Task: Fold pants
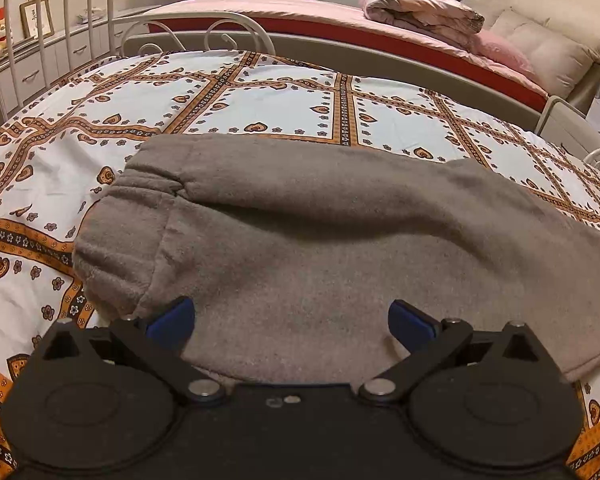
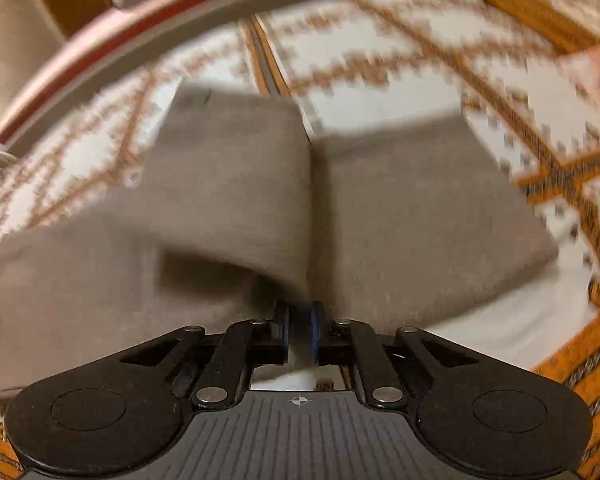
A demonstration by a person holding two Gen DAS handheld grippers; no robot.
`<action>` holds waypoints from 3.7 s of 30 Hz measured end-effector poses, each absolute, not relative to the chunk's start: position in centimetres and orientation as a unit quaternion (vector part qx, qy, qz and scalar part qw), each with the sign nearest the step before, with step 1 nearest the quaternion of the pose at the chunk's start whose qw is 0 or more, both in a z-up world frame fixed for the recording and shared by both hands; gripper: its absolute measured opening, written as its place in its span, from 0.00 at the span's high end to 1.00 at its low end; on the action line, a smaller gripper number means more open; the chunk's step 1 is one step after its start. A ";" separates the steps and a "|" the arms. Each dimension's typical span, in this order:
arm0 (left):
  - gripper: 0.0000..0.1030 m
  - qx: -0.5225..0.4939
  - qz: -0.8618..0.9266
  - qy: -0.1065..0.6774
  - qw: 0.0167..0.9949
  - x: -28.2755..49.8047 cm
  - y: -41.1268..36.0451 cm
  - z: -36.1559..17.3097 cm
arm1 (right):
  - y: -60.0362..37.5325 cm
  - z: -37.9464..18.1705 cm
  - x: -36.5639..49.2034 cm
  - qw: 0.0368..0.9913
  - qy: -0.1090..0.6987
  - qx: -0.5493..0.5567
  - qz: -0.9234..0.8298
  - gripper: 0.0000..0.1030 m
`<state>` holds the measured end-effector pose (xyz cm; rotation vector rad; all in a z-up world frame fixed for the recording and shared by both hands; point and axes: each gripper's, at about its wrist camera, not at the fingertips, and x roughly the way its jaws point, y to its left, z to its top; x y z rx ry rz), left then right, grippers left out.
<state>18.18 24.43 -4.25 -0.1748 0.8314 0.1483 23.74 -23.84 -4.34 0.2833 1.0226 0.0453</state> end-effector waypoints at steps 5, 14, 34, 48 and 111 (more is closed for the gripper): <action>0.06 -0.082 0.079 0.405 0.907 18.4 24.2 -4.3 | -20.5 -1.7 22.8 0.910 0.409 0.009 0.061 0.41; 0.06 -0.082 0.076 0.402 0.909 18.3 24.4 -4.2 | -11.1 -6.1 22.2 0.880 0.347 -0.299 0.124 0.42; 0.06 -0.057 0.102 0.399 0.910 17.6 24.5 -3.8 | -28.9 0.1 22.3 0.934 0.292 0.204 -0.036 0.95; 0.06 -0.079 0.106 0.400 0.907 17.7 24.9 -3.3 | -37.1 -3.5 19.8 0.855 0.335 0.389 -0.073 0.95; 0.06 -0.169 0.178 0.411 0.878 15.8 29.0 -3.4 | -42.7 -5.9 16.2 0.813 0.290 0.496 -0.093 0.72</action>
